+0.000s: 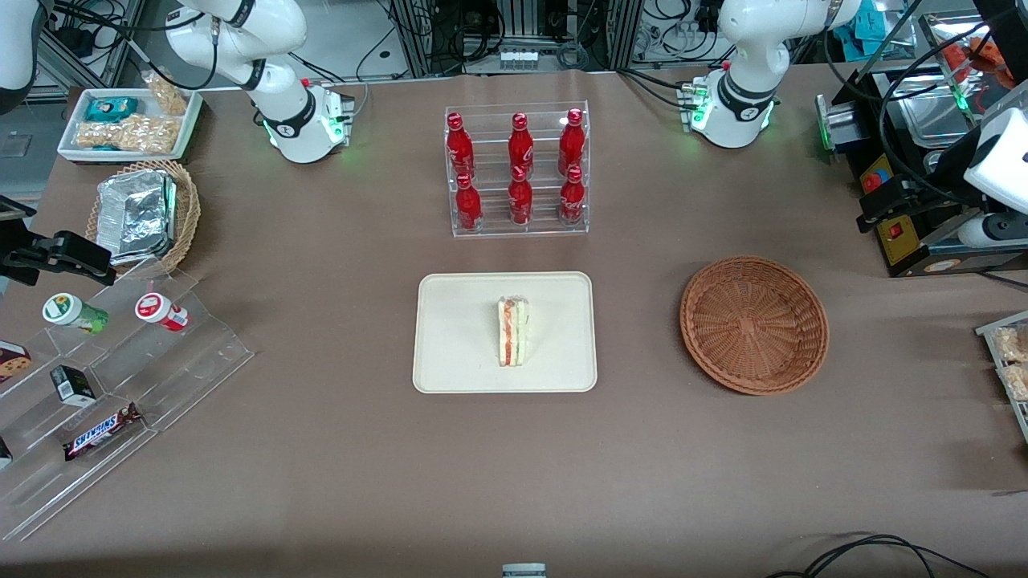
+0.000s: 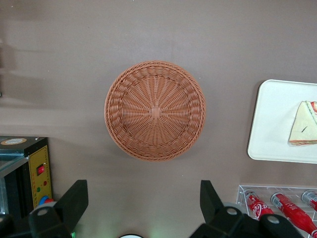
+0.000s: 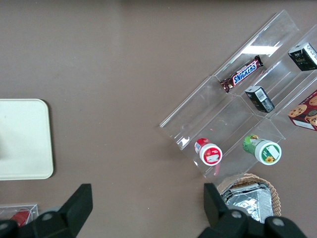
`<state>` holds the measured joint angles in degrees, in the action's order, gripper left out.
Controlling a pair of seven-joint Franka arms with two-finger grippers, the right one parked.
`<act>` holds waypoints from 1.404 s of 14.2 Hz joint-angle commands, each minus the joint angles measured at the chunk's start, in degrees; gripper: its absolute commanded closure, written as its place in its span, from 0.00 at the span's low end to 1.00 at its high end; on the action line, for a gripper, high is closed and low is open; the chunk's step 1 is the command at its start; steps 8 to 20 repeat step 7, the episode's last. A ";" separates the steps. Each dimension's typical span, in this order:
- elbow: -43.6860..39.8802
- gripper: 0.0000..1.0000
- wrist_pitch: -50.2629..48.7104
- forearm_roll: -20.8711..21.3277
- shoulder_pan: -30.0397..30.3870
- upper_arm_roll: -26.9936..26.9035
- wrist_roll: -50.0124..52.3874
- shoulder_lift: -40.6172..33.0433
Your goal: Place sandwich from basket to tray
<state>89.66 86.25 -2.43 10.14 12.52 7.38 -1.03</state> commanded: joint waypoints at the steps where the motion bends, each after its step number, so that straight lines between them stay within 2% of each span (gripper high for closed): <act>1: 0.25 0.00 0.94 1.27 0.58 0.48 -0.35 0.15; 3: 0.26 0.00 0.85 3.48 -0.21 0.92 0.18 0.06; 20: 0.17 0.00 0.41 2.61 -0.56 1.97 0.27 -0.37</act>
